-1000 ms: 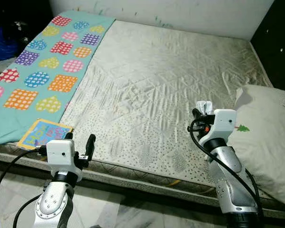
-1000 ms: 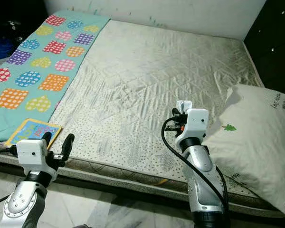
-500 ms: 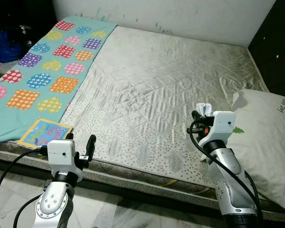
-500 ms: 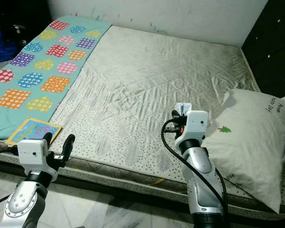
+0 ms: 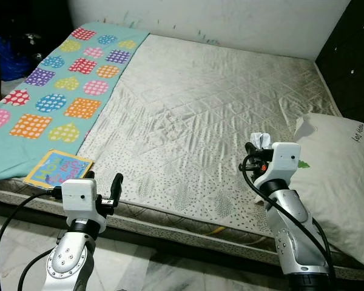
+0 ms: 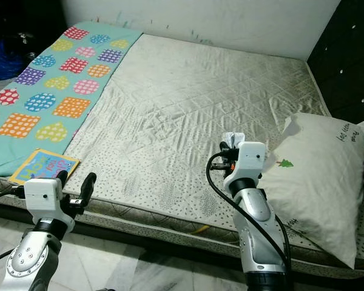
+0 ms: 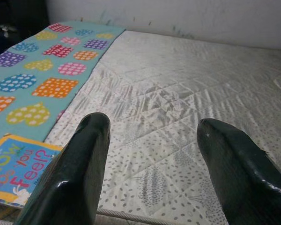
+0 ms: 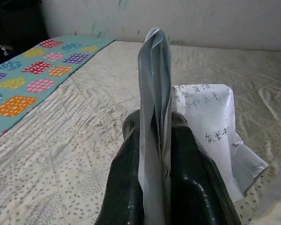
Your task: Clean up the room
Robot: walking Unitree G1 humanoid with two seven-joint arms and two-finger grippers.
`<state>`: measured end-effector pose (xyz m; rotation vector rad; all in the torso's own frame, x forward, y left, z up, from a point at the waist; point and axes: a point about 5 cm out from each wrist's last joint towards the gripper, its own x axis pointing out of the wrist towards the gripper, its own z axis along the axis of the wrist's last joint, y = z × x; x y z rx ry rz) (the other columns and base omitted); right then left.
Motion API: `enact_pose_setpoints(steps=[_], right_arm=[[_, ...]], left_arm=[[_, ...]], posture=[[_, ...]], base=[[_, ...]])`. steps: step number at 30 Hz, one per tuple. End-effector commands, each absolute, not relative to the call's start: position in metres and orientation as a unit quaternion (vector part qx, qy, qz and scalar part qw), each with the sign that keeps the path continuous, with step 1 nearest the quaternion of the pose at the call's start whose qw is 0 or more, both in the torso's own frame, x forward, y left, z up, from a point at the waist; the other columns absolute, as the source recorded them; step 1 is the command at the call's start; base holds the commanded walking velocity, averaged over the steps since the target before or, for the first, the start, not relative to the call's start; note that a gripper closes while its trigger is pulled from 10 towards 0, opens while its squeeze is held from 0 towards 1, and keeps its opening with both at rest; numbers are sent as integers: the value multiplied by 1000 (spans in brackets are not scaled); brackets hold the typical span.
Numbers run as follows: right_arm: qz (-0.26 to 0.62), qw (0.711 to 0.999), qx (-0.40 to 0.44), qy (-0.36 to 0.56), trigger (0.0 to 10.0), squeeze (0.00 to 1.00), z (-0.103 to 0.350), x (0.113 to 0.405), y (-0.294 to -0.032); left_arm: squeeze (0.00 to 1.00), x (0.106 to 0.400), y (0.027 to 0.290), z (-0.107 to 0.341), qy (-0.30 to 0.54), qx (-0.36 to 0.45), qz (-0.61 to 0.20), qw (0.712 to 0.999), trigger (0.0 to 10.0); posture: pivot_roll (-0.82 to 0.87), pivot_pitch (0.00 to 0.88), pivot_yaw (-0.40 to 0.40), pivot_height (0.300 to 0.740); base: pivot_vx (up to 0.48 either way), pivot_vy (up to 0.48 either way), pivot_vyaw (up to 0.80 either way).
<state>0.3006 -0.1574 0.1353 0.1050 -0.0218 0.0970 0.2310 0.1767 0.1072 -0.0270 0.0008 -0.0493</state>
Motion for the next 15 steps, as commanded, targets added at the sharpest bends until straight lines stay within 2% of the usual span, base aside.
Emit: enact_pose_setpoints(steps=[1,12,15], right_arm=[[41,998,54,8,10000,0,129,300,-162],[40,998,52,11,10000,0,128,301,-162],[41,998,52,12,10000,0,128,301,-162]], left_arm=[[0,231,175,104,10,-15,-31,999,10000],[0,231,172,106,3,-32,-46,998,10000],[0,231,171,106,3,-35,-51,998,10000]], posture=[[-62,109,-83,740],[-63,108,-86,740],[-63,108,-86,740]], base=[[0,0,0],[0,0,-800],[160,0,-800]])
